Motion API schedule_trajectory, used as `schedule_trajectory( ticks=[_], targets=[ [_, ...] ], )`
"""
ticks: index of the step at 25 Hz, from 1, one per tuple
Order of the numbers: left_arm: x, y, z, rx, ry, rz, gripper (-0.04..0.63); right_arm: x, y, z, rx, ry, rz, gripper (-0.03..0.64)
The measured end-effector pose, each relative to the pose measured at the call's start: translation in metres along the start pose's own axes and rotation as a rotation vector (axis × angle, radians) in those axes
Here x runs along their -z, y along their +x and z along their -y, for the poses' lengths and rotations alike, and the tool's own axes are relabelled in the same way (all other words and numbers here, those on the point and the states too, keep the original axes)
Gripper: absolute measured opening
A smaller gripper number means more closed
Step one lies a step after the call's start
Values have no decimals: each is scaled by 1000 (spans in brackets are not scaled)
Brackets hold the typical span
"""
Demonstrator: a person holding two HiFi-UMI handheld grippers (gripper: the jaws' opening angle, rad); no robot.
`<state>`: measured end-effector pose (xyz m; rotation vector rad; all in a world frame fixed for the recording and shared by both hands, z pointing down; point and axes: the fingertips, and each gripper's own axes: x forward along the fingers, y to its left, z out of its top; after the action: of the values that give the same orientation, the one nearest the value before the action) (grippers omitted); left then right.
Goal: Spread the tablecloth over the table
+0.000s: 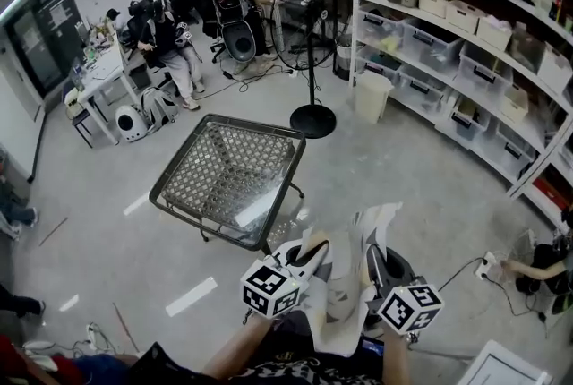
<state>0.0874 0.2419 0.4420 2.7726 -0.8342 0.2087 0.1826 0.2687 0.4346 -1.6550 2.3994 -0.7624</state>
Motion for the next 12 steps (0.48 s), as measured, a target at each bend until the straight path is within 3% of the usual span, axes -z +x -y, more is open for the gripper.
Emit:
schedule_trajectory(
  ticks=[12],
  targets=[
    [-1,29,-45,-50,-27,-26,21,-25,59,24,-59,-13,-8,17]
  ],
)
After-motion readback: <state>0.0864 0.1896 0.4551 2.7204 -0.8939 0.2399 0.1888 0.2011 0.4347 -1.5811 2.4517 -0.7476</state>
